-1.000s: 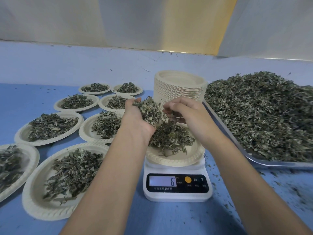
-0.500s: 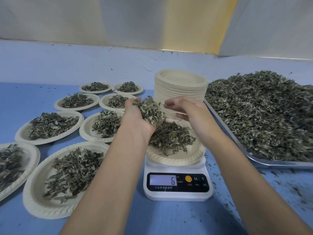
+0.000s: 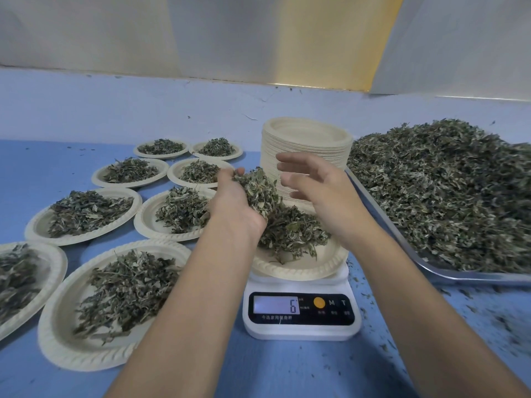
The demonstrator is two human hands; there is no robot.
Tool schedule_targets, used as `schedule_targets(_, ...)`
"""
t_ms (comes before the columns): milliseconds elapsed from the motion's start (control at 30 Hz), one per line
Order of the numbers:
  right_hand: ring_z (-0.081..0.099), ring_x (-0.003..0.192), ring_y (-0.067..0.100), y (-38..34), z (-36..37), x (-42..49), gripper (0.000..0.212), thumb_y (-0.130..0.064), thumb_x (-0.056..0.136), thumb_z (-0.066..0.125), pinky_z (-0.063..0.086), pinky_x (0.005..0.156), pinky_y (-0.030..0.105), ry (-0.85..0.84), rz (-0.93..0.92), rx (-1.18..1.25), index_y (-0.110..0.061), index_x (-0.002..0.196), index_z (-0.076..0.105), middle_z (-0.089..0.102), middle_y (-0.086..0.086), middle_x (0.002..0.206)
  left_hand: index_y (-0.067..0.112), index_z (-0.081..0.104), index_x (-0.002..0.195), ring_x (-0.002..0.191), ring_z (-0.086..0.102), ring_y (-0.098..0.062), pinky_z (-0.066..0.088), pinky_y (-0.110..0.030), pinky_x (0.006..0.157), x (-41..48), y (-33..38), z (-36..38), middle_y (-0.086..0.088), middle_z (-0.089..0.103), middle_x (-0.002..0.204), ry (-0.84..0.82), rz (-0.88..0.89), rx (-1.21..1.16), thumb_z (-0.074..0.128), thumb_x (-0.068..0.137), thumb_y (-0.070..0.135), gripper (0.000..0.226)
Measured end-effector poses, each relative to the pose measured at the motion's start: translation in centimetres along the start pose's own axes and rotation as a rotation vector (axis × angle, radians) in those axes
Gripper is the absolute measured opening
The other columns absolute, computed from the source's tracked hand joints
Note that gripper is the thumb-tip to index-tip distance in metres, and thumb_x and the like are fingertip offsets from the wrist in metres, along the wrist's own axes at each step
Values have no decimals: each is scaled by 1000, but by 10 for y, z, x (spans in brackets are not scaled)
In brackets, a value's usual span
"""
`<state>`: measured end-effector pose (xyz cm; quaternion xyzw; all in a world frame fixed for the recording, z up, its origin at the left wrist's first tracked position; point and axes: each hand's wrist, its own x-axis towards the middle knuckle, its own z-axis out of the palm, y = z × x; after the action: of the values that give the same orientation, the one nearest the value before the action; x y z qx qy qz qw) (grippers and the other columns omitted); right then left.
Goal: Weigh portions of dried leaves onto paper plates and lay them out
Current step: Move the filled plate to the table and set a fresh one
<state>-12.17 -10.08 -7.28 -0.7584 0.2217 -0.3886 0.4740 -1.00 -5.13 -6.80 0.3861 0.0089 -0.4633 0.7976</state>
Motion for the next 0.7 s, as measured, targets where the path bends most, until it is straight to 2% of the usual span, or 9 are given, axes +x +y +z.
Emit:
schedule_targets(100, 61, 82, 3, -8, 2, -3, 18, -25, 88, 65, 50, 70, 20, -38, -25, 42, -35, 103, 69, 69, -9, 97, 19, 52, 75, 70, 61, -23, 51, -34, 66, 2, -3, -1, -4, 65, 88, 28, 22, 31, 48, 92, 30, 21)
schedule_targets(167, 60, 82, 13, -12, 5, -6, 21, -25, 84, 70, 51, 72, 26, -96, -55, 20, -31, 104, 69, 67, -8, 94, 17, 57, 85, 94, 67, -28, 53, -38, 76, 2, -4, -1, -9, 68, 109, 44, 27, 56, 49, 90, 31, 17)
schedule_targets(233, 57, 81, 20, -14, 8, -7, 26, -18, 82, 73, 51, 77, 29, -142, -72, -24, -25, 107, 70, 66, -1, 100, 15, 60, 89, 102, 65, -29, 54, -40, 85, 1, -6, -1, -11, 67, 114, 71, 57, 82, 49, 90, 32, 21)
schedule_targets(300, 54, 82, 21, -15, 9, -8, 28, -13, 81, 74, 49, 83, 27, -162, -93, -87, -20, 108, 70, 66, 5, 106, 12, 62, 91, 100, 65, -30, 52, -43, 90, 0, -8, 1, -12, 68, 110, 99, 94, 92, 50, 91, 33, 25)
schedule_targets(400, 57, 82, 16, -16, 9, -9, 24, -10, 80, 74, 48, 85, 23, -163, -89, -109, -21, 101, 71, 68, 4, 106, 14, 58, 74, 93, 64, -29, 51, -41, 91, -2, -7, 3, -10, 65, 97, 95, 155, 74, 50, 92, 28, 24)
schedule_targets(567, 60, 77, 15, -14, 12, -9, 20, -1, 77, 71, 50, 78, 27, -97, -116, -152, -20, 82, 70, 71, -2, 90, 14, 54, 66, 66, 51, -21, 45, -33, 71, -3, -9, 3, 0, 53, 67, 105, 234, 35, 51, 92, 24, 27)
schedule_targets(700, 58, 67, 5, -13, 11, -7, 25, 2, 75, 68, 50, 67, 23, -69, -103, -108, -23, 74, 67, 70, -2, 79, 18, 51, 68, 67, 54, -22, 47, -33, 73, 4, -3, -1, -1, 54, 77, 56, 103, 6, 47, 93, 28, 27)
